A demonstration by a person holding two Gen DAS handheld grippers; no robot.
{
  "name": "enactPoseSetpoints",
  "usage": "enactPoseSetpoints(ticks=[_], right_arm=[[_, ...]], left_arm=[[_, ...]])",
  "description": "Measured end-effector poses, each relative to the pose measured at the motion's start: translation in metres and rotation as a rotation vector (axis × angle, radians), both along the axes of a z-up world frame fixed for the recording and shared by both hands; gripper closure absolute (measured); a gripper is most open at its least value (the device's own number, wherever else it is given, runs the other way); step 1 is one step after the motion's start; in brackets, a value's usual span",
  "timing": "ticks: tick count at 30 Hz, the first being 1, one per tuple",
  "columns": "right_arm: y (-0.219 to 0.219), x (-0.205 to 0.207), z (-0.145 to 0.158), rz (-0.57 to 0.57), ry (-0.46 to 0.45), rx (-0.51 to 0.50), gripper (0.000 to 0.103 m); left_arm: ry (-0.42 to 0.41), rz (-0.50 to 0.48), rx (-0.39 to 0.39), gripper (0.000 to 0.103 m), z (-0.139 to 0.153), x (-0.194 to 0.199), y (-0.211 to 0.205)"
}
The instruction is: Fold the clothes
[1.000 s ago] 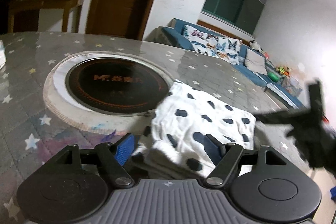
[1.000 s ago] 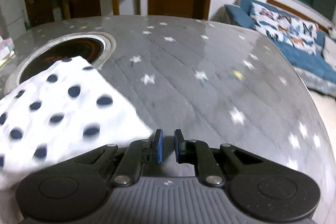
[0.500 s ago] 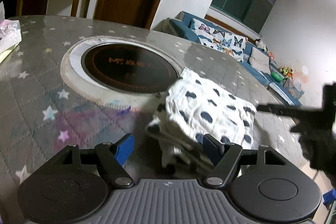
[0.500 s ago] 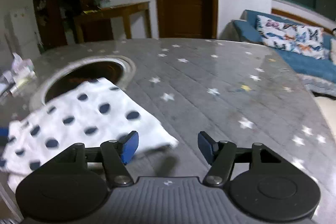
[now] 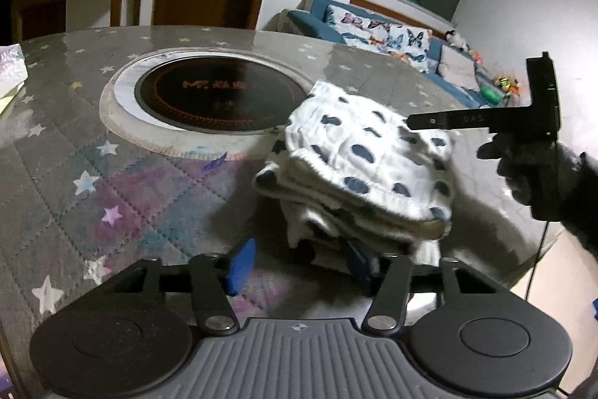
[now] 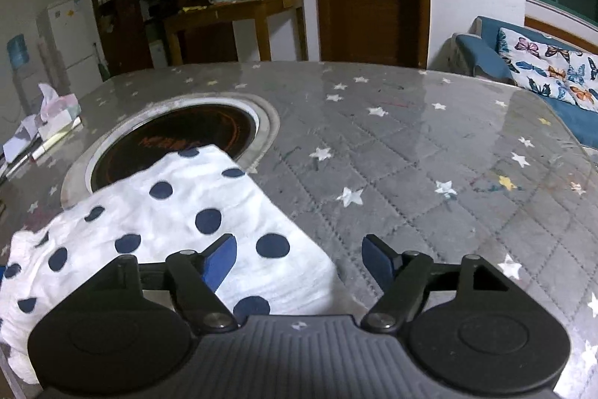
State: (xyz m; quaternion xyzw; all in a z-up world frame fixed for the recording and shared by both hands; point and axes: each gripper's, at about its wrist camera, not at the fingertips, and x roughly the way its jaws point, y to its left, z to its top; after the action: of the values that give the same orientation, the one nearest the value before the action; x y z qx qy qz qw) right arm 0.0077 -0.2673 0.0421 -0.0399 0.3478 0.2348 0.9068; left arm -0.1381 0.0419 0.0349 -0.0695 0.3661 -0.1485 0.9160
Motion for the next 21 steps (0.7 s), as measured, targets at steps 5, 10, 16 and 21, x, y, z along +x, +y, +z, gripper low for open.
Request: enactPoseSetpoints(ticks=[5,10,16,21], right_arm=[[-0.002,-0.006,-0.008,-0.006,0.02,-0.011,0.027],[-0.008,-0.019,-0.012,-0.022,0.028,-0.023,0.024],[-0.013,-0.041,-0.014,-0.046,0.023,-0.016,0.022],[-0.007,-0.067,-0.015,-0.051,0.003,-0.013,0.02]], left_arm=[[-0.021,-0.002,0.045,0.055,-0.001,0.011,0.0],[-0.048,0.026,0.076,0.057,0.0,0.032,0.007],[-0.066,0.06,0.096,0.06,0.001,0.072,0.017],[-0.063,0.072,0.115,0.061,0.002,0.103,0.022]])
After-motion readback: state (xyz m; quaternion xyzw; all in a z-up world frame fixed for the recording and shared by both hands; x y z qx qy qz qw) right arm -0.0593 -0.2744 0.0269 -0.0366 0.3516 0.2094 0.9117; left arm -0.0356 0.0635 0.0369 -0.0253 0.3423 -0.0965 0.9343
